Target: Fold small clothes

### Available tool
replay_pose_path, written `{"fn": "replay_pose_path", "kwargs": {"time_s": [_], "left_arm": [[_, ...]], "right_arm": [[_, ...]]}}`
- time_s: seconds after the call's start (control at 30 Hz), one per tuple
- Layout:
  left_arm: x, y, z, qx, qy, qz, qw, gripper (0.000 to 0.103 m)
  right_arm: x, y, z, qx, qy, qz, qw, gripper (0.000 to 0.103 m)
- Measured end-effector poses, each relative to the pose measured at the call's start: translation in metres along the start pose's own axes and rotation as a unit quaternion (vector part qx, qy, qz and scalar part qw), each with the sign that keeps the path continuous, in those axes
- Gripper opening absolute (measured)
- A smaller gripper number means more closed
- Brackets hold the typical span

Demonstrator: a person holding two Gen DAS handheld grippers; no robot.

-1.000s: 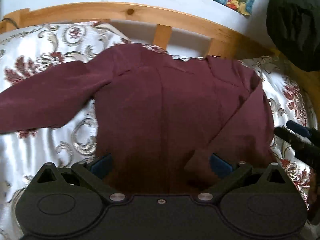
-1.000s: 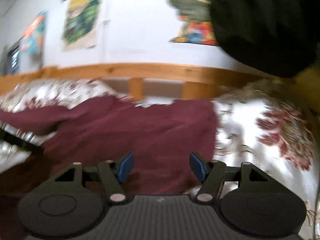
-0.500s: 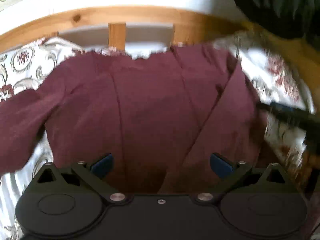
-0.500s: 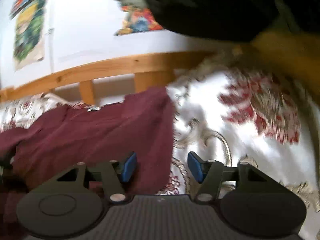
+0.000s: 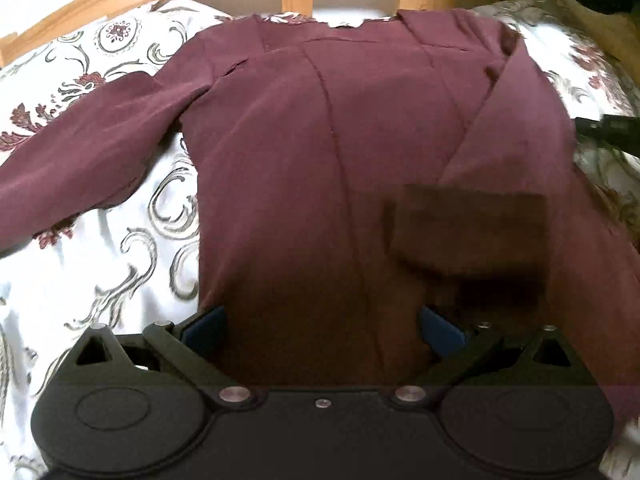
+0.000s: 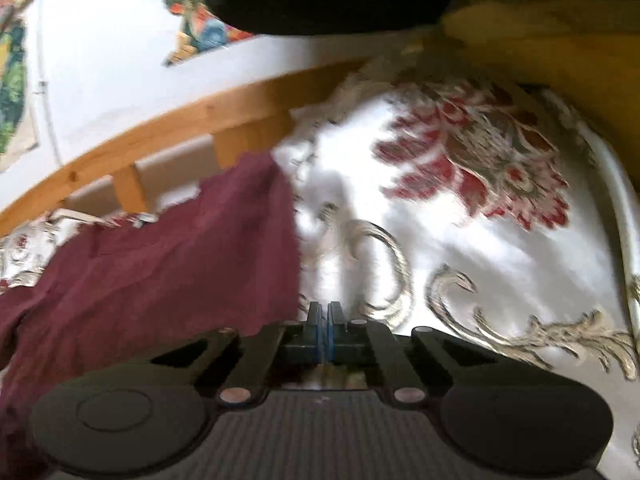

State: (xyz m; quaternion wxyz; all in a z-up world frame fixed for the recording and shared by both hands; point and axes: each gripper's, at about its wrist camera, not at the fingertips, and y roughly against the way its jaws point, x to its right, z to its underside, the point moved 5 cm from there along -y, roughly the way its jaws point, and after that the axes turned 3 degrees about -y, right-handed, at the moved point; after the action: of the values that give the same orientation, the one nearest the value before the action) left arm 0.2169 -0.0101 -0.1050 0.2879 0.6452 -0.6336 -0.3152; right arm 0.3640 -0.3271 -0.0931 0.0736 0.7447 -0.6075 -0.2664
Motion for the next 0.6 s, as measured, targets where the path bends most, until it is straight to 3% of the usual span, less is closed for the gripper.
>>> {"fn": "replay_pose_path", "kwargs": {"time_s": [0.23, 0.3, 0.37, 0.47, 0.5, 0.6], "left_arm": [[-0.01, 0.042, -0.012, 0.101, 0.044, 0.057, 0.9922, 0.102], [-0.009, 0.039, -0.032, 0.122, 0.053, 0.07, 0.9886, 0.102], [-0.003, 0.024, -0.057, 0.122, 0.058, 0.084, 0.9873, 0.102], [0.01, -0.009, -0.081, 0.095, 0.031, 0.078, 0.9919, 0.102], [0.015, -0.019, -0.084, 0.083, 0.02, 0.073, 0.9937, 0.102], [0.023, -0.04, -0.079, 0.053, 0.004, 0.066, 0.9964, 0.102]], "right_arm": [[-0.012, 0.008, 0.0, 0.031, 0.041, 0.01, 0.999, 0.009], [-0.019, 0.01, -0.003, 0.038, 0.058, 0.012, 0.998, 0.021], [-0.027, 0.011, -0.006, 0.041, 0.073, 0.016, 0.996, 0.031], [-0.043, 0.005, -0.021, 0.045, 0.098, 0.033, 0.994, 0.036], [-0.048, 0.0, -0.027, 0.048, 0.108, 0.043, 0.992, 0.041], [-0.056, -0.026, -0.047, 0.037, 0.118, 0.086, 0.989, 0.042]]}}
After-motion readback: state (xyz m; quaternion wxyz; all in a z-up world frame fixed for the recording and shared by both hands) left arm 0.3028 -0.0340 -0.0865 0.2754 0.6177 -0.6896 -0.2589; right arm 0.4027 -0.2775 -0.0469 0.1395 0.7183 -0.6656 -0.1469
